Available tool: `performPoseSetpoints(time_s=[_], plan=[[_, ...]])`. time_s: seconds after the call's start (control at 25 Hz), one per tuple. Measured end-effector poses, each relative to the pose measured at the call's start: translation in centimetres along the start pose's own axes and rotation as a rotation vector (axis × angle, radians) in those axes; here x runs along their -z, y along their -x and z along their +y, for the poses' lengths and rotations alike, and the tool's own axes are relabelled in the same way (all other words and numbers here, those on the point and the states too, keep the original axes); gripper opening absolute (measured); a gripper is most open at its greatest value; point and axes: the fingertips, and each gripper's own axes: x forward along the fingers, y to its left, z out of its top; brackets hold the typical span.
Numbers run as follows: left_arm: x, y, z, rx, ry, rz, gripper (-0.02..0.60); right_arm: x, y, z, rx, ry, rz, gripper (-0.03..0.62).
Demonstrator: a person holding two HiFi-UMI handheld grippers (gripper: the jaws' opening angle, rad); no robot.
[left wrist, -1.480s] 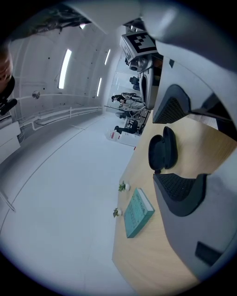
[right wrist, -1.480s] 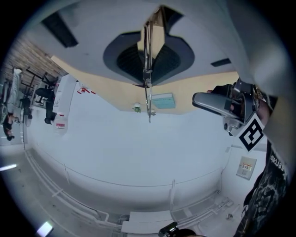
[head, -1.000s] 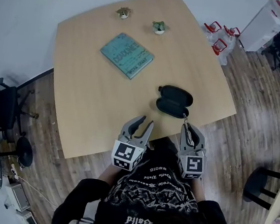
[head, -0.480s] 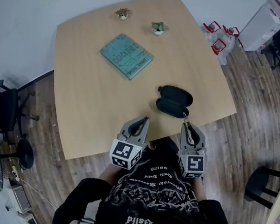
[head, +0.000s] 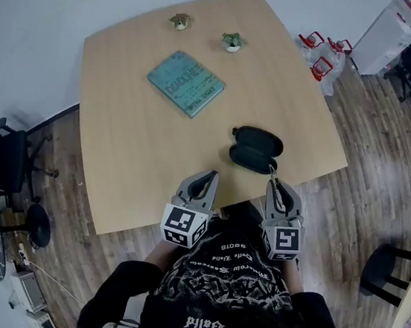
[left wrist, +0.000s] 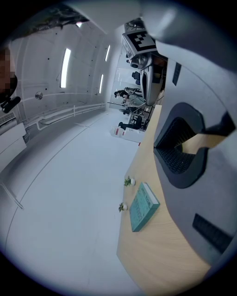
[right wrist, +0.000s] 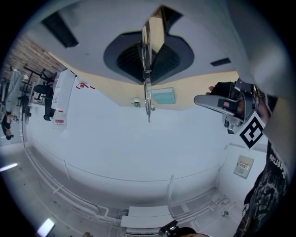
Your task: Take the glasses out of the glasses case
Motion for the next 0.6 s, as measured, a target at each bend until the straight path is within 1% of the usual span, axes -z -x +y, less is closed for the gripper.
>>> performPoseSetpoints(time_s=[0.6], plan=[[0.13, -0.65, 0.08, -0.001, -0.014, 0.015, 0.003, 0.17, -0.35, -0.54, 0.008, -0.007, -0.002, 0.051]])
